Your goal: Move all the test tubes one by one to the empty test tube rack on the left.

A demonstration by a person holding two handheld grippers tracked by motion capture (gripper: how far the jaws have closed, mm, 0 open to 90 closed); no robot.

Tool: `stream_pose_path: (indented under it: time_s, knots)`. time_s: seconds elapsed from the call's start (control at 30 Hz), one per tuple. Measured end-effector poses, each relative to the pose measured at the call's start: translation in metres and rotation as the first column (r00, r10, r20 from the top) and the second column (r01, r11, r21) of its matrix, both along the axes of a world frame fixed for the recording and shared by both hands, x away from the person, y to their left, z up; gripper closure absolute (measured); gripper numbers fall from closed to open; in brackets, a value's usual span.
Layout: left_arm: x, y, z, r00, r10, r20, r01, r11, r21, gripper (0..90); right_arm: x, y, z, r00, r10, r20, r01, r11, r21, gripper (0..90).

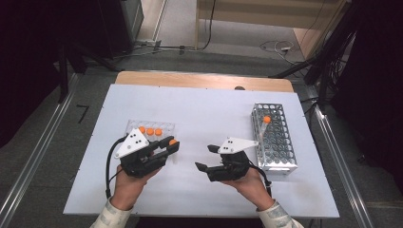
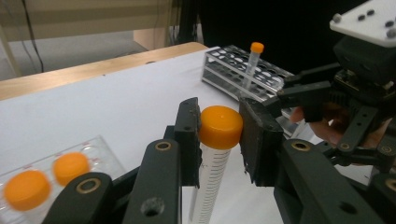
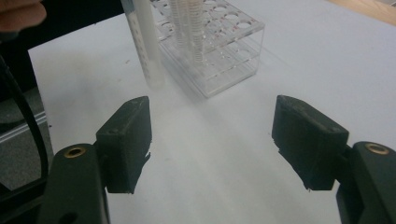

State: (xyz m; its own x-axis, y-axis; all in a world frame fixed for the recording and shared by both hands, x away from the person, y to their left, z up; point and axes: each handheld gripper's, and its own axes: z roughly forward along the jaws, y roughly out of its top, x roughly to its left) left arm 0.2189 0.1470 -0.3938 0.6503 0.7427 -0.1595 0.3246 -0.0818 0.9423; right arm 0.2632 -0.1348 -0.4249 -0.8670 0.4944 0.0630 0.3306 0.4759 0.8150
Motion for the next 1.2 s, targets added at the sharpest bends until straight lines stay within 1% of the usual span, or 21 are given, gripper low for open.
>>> stream_pose_path:
  time_s: [0.17,0.23,0.3,0.4,0.43,0.5,0.57,0.63,0.67,0.73,0.83,0.87,0.97,1.03,1.1,1.13,1.2]
  knots:
    - [0.001,0.018,0.007,0.9993,0.038,0.005,-0.038,0.999,-0.022,70.2,0.003,-0.007,0.0,0.9998,-0.02,-0.002,0.02,0.9998,-0.004,25.7]
    - [0.001,0.027,0.01,0.9982,0.06,0.01,-0.059,0.9974,-0.042,70.2,0.004,-0.009,0.0,0.9995,-0.03,-0.003,0.03,0.9995,-0.008,25.5]
    - [0.0,0.036,0.014,0.9965,0.082,0.016,-0.081,0.9952,-0.054,70.2,0.006,-0.014,0.0,0.9989,-0.046,-0.004,0.046,0.9989,-0.008,25.4]
    - [-0.001,0.051,0.019,0.9914,0.128,0.028,-0.125,0.9893,-0.075,70.2,0.007,-0.021,0.002,0.998,-0.063,-0.001,0.063,0.998,-0.001,25.4]
    - [-0.001,0.055,0.02,0.9889,0.146,0.031,-0.143,0.9866,-0.079,70.2,0.007,-0.023,0.003,0.9974,-0.071,-0.003,0.071,0.9974,0.003,25.5]
    - [-0.001,0.062,0.022,0.9812,0.188,0.045,-0.185,0.9806,-0.066,70.2,0.008,-0.027,0.004,0.9968,-0.079,-0.002,0.079,0.9968,0.008,25.5]
    - [0.0,0.068,0.023,0.976,0.212,0.05,-0.208,0.9754,-0.073,70.2,0.008,-0.03,0.005,0.9964,-0.085,-0.001,0.085,0.9963,0.011,25.5]
    - [0.002,0.072,0.024,0.9696,0.238,0.059,-0.234,0.9702,-0.063,70.2,0.009,-0.031,0.004,0.9961,-0.089,0.001,0.089,0.996,0.008,25.5]
    - [0.002,0.075,0.025,0.9664,0.249,0.063,-0.245,0.9675,-0.061,70.2,0.01,-0.032,0.004,0.9957,-0.093,-0.004,0.093,0.9956,0.007,25.5]
    - [0.004,0.079,0.024,0.9557,0.285,0.072,-0.283,0.9582,-0.044,70.2,0.011,-0.033,0.003,0.9953,-0.096,-0.003,0.096,0.9953,0.009,25.5]
    - [0.01,0.085,0.02,0.9465,0.316,0.066,-0.314,0.9486,-0.037,70.2,0.01,-0.034,0.004,0.9951,-0.098,-0.005,0.099,0.9951,0.01,25.5]
    - [0.012,0.086,0.018,0.9424,0.328,0.067,-0.326,0.9448,-0.029,70.2,0.01,-0.034,0.004,0.9949,-0.1,-0.005,0.1,0.9949,0.009,25.5]
    - [0.02,0.086,0.011,0.9337,0.35,0.073,-0.351,0.9364,-0.006,70.2,0.01,-0.035,0.004,0.9948,-0.101,-0.003,0.101,0.9948,0.012,25.4]
    - [0.025,0.086,0.004,0.931,0.358,0.069,-0.359,0.9332,0.001,70.3,0.01,-0.036,0.004,0.9944,-0.106,-0.004,0.106,0.9943,0.014,25.5]
    - [0.029,0.087,0.0,0.9302,0.362,0.061,-0.363,0.9319,0.001,70.2,0.01,-0.037,0.005,0.994,-0.109,-0.005,0.109,0.9939,0.017,25.5]
    - [0.03,0.088,-0.002,0.9309,0.36,0.061,-0.361,0.9327,-0.004,70.3,0.01,-0.037,0.005,0.9941,-0.108,-0.003,0.108,0.994,0.017,25.5]
    - [0.031,0.089,-0.004,0.929,0.365,0.062,-0.365,0.9309,-0.004,70.2,0.01,-0.037,0.005,0.9941,-0.109,-0.001,0.109,0.994,0.015,25.5]
